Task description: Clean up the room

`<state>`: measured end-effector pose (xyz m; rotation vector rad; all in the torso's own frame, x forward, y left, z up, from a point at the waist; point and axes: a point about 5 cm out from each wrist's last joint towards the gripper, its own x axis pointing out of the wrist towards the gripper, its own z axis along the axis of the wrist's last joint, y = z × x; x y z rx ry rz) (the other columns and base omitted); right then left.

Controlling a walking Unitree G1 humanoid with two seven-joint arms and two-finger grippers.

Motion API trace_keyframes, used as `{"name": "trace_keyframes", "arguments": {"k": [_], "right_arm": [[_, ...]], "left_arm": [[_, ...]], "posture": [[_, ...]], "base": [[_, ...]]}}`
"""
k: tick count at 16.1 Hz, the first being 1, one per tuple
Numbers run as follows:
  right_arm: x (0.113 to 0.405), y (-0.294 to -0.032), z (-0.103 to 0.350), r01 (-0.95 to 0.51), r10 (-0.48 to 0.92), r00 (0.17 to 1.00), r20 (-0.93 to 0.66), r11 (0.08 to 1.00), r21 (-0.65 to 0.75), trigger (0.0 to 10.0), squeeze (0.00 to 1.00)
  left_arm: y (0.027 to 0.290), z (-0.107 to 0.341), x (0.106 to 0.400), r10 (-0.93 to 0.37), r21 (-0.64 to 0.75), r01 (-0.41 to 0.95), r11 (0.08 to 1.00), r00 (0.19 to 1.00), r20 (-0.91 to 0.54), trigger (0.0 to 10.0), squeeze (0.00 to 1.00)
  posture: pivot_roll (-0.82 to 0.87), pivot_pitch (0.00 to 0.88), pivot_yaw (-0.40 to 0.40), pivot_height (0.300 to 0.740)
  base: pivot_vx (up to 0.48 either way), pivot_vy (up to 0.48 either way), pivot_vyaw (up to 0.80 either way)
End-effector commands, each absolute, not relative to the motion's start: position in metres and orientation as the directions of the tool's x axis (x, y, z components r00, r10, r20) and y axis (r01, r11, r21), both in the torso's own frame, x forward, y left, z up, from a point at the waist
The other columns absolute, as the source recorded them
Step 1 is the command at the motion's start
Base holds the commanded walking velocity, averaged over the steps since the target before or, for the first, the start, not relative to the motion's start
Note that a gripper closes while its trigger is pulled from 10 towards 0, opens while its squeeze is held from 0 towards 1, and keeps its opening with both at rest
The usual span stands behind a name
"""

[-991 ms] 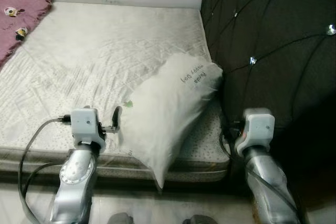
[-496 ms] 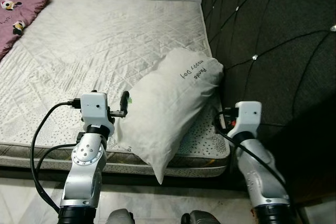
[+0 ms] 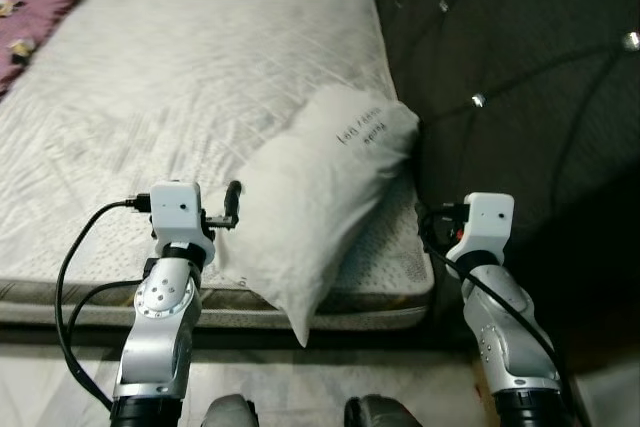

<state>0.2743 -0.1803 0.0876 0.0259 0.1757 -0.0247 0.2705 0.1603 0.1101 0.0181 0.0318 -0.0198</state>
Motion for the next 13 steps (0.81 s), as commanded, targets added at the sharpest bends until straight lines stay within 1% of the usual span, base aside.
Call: {"name": "trace_keyframes", "arguments": {"k": [1,8,13], "right_arm": [[0.2744,-0.1806,0.0887,0.035,-0.03,0.985,-0.169,0.999,0.026,10.0,0.0],[0.2733,-0.188,0.0863,0.06,-0.065,0.983,-0.17,0.998,-0.034,10.0,0.0],[0.2758,-0.1864,0.0865,0.056,-0.062,0.984,-0.165,0.998,-0.038,10.0,0.0]], "left_arm": [[0.1571,0.1135,0.2718,-0.032,0.014,0.032,0.999,0.999,-0.028,10.0,0.0],[0.1549,0.1134,0.2728,-0.026,0.006,0.026,1.0,0.999,-0.03,10.0,0.0],[0.153,0.1167,0.2718,-0.031,0.01,0.031,0.999,1.0,-0.004,10.0,0.0]], "posture": [[0.01,0.099,-0.011,0.74],[0.01,0.104,-0.015,0.74],[0.01,0.101,-0.018,0.74]], "base": [[0.0,0.48,-0.8],[0.0,0.48,0.0],[0.0,0.0,0.0]]}}
